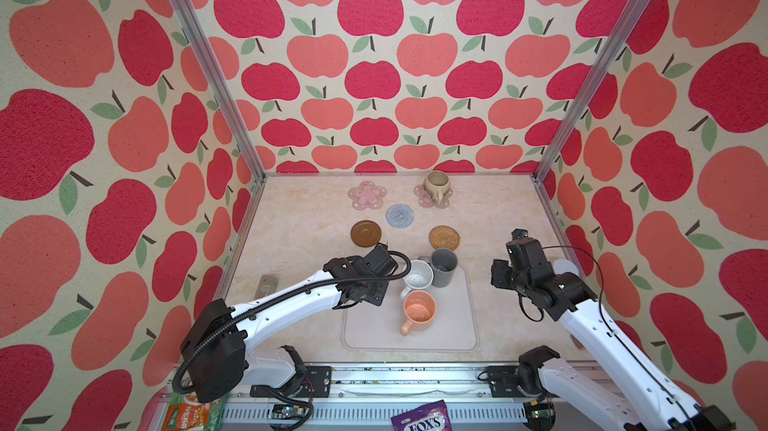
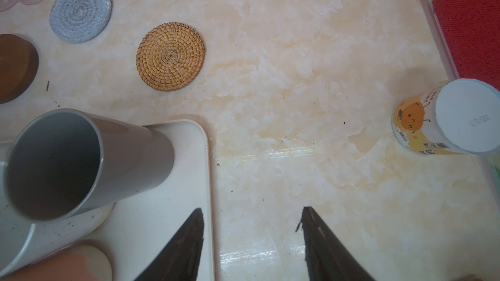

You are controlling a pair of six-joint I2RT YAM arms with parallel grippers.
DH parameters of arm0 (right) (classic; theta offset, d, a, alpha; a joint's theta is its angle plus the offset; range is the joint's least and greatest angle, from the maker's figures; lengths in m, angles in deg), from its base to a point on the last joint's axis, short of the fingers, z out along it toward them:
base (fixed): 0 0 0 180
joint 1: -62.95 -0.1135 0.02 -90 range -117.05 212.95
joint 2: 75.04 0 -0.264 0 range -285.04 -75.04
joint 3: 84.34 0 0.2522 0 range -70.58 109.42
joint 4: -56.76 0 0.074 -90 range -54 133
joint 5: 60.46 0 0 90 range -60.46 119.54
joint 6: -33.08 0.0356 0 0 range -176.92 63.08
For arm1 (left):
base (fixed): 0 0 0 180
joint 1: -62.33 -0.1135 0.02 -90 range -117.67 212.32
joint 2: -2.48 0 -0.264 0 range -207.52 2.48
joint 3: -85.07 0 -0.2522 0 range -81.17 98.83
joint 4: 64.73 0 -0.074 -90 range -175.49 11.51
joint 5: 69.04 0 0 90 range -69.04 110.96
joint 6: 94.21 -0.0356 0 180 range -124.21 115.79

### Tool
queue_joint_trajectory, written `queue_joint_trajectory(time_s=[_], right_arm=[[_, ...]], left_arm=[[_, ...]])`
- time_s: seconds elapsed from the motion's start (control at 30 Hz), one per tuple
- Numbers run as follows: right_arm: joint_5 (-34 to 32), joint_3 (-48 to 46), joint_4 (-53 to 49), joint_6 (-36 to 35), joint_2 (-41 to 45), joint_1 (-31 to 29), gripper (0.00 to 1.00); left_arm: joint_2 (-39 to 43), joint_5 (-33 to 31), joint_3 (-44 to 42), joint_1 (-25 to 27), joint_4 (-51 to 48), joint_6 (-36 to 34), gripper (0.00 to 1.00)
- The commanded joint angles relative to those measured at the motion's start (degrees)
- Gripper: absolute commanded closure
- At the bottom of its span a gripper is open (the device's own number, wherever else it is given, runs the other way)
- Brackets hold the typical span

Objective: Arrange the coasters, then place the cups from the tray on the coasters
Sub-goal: 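Lift the pale pink mug with the left gripper while the right gripper shifts back, then carry the pink mug toward the empty flower coaster while the right gripper moves back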

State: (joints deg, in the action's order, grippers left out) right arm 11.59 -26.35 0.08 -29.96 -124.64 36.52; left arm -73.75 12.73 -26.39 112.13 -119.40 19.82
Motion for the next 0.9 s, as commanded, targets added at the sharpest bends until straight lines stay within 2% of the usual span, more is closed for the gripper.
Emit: queue_joint_trajectory(time_s=[0.0, 0.47, 0.87], right_arm=[[-0.44, -0.11, 0.71, 0.24, 0.74, 0.58, 0.39], [1.12, 4.41, -0.58, 0.69, -4.68, 0.25, 0.40], [0.34, 5.47, -1.51, 2.39, -5.51, 0.09, 0.40]], left_arm=[[-0.61, -1.11, 5.70, -3.01, -0.62, -0.99, 1.00], [-12.14, 4.76, 20.02, -18.53, 0.01, -6.97, 1.00], [-28.03, 7.26, 37.53, -25.16, -0.84, -11.60, 1.00]])
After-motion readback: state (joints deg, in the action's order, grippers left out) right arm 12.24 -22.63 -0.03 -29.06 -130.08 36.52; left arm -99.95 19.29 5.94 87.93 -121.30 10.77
